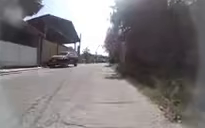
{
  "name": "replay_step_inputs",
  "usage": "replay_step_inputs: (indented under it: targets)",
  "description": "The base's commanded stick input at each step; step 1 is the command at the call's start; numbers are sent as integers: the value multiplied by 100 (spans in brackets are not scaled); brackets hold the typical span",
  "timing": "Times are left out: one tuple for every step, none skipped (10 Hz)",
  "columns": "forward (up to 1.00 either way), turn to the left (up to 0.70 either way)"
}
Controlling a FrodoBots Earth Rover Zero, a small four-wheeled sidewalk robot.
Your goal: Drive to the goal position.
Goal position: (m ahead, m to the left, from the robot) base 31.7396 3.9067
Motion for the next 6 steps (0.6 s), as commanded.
replay_step_inputs:
  targets:
    - [100,0]
    - [100,0]
    - [100,0]
    - [100,0]
    - [100,0]
    - [100,0]
